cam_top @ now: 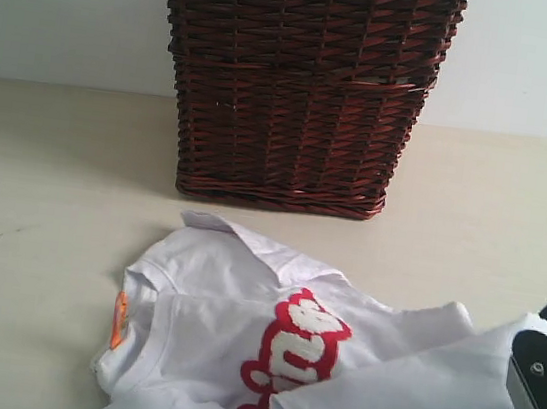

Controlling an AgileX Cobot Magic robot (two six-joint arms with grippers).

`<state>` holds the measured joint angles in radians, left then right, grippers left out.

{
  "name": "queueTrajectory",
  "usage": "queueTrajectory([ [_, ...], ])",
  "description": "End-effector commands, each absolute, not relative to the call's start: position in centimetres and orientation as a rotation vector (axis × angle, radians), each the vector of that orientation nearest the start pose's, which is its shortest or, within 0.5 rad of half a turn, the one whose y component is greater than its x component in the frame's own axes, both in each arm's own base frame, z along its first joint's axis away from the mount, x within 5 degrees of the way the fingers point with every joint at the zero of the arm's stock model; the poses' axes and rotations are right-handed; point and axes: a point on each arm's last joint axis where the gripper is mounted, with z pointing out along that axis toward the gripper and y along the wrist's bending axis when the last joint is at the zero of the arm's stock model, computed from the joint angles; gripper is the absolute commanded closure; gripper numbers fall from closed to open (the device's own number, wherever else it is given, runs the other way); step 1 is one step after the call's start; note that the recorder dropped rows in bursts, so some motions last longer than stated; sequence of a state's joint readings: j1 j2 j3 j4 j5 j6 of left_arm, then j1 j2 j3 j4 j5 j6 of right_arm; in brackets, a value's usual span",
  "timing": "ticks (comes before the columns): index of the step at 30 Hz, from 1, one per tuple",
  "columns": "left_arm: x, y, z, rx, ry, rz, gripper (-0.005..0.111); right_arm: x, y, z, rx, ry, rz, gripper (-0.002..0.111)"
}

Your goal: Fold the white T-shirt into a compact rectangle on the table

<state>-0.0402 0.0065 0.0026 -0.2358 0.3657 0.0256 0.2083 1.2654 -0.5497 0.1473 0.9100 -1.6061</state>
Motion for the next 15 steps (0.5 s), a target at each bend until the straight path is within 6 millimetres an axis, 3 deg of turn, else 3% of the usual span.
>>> queueTrajectory([
  [1,5.3,-1.0,18.1,-0.083,1.841,-0.251,0.107,15.2,3.8,18.4,-2.467,2.008,0.188,0.108],
  [5,5.3,-1.0,18.1,-0.083,1.841,-0.251,0.107,14.2,3.7,18.6,-2.549,2.017,0.310,0.108],
  [9,5.3,-1.0,18.1,-0.083,1.841,-0.251,0.107,14.2,3.7,18.6,-2.532,2.042,0.309,0.108],
  [12,5.3,-1.0,18.1,-0.083,1.841,-0.251,0.107,15.0,3.8,18.5,-2.455,2.042,0.209,0.098],
  [15,5.3,-1.0,18.1,-0.083,1.841,-0.251,0.107,16.9,4.2,18.4,-2.267,2.017,0.006,0.079],
])
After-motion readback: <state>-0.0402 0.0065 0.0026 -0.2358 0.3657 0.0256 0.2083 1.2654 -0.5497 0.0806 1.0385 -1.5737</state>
